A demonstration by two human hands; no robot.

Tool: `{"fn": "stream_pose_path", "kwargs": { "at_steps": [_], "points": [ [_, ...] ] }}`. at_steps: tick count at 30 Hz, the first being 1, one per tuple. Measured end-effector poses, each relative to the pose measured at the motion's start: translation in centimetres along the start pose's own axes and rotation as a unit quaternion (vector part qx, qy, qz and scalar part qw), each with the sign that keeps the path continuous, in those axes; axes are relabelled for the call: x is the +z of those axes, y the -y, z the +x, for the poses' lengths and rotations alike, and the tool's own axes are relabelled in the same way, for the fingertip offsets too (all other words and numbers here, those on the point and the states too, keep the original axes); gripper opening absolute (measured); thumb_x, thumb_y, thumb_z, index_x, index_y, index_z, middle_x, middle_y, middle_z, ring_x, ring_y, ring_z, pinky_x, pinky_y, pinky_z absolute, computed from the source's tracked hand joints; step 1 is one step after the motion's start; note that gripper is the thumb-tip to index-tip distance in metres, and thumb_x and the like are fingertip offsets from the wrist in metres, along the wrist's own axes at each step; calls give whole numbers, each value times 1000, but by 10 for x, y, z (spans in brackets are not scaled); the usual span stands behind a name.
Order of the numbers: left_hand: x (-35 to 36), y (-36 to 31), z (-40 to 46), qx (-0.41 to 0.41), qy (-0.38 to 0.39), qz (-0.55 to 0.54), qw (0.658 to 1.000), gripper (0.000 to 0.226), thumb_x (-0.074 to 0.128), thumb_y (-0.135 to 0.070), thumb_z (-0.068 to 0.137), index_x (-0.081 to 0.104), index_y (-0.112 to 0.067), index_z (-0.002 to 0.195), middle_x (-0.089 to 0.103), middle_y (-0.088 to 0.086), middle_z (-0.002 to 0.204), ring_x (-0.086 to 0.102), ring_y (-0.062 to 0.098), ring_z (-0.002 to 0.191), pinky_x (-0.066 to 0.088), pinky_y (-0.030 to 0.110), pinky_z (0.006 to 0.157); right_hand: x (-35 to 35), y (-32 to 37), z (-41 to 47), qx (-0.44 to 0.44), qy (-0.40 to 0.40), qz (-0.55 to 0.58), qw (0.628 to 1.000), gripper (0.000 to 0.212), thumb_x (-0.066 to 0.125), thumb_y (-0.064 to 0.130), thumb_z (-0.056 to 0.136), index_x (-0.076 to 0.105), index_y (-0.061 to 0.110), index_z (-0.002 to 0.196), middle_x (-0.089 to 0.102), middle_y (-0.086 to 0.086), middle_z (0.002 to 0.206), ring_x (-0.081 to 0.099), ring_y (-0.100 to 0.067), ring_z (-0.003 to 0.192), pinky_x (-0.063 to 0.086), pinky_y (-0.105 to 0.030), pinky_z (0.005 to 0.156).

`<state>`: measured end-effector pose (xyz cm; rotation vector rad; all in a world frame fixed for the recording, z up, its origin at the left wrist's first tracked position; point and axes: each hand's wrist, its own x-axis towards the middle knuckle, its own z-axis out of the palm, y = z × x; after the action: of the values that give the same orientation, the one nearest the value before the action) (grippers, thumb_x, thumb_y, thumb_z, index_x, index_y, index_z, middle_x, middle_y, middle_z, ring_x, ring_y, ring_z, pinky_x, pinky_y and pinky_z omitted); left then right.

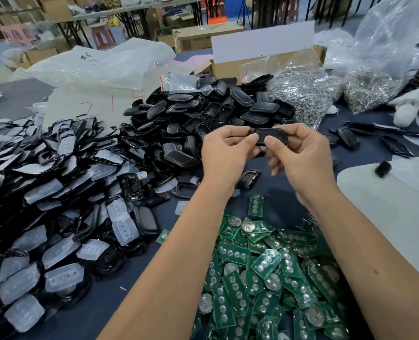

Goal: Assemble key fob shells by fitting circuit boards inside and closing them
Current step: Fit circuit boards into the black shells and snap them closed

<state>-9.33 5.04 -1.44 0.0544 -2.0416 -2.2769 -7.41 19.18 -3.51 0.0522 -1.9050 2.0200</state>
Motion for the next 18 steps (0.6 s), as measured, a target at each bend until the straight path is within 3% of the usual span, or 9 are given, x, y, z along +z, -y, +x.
{"fn": "stream_pose_path", "kwargs": {
  "at_steps": [3, 5, 7, 9, 11, 13, 16, 18],
  "points": [
    [38, 3, 7, -4, 30, 46, 998, 14, 74, -3, 92, 74, -6, 106, 77, 12, 93, 74, 15, 72, 65, 38, 82, -14, -2, 1, 18, -130, 6, 991, 22, 78, 16, 93, 63, 15, 108, 72, -4, 65, 60, -15, 47, 49, -26, 44],
    [63, 4, 8, -3, 65, 81, 995, 22, 68, -5, 95, 73, -6, 117, 76, 11, 102, 75, 22, 89, 61, 45, 92, -24, -3, 5, 39, -221, 46, 973, 30, 78, 14, 93, 56, 11, 113, 72, -2, 63, 63, -14, 49, 49, -24, 45],
    [74, 6, 8, 48, 90, 172, 980, 29, 65, -6, 95, 72, -9, 124, 76, 9, 106, 71, 24, 103, 56, 43, 100, -31, -4, 8, 63, -292, 77, 951, 35, 75, 9, 94, 48, 11, 117, 71, 0, 66, 67, -15, 52, 53, -26, 51],
    [72, 11, 10, 143, 98, 336, 926, 35, 65, -7, 93, 72, -13, 126, 74, 7, 114, 66, 25, 109, 49, 38, 104, -36, -5, 12, 86, -334, 95, 934, 36, 67, 2, 96, 42, 13, 119, 70, -1, 72, 68, -15, 52, 56, -28, 57],
    [65, 18, 12, 213, 128, 509, 824, 37, 69, -17, 92, 69, -17, 129, 66, 10, 126, 56, 33, 117, 42, 39, 107, -39, -5, 13, 101, -354, 99, 924, 34, 60, -3, 95, 41, 15, 117, 70, -6, 77, 65, -13, 47, 54, -27, 54],
    [63, 21, 13, 226, 168, 597, 751, 36, 70, -30, 94, 67, -19, 129, 59, 8, 131, 48, 34, 123, 40, 40, 107, -42, -4, 14, 106, -340, 48, 933, 26, 57, -2, 95, 46, 15, 112, 70, -8, 77, 61, -11, 43, 49, -25, 45],
    [59, 17, 13, 246, 172, 617, 728, 28, 69, -34, 95, 66, -17, 117, 59, 7, 124, 46, 31, 123, 44, 39, 102, -41, -2, 13, 101, -215, -128, 963, 6, 66, 11, 95, 61, 15, 94, 72, -14, 76, 66, -18, 51, 54, -33, 49],
    [54, 11, 15, 259, 168, 625, 717, 19, 64, -26, 98, 64, -15, 113, 59, 8, 121, 46, 30, 122, 42, 36, 99, -40, -2, 12, 60, -88, -277, 955, 17, 73, 23, 94, 66, 18, 79, 72, -12, 69, 67, -29, 58, 57, -45, 59]
  ]
}}
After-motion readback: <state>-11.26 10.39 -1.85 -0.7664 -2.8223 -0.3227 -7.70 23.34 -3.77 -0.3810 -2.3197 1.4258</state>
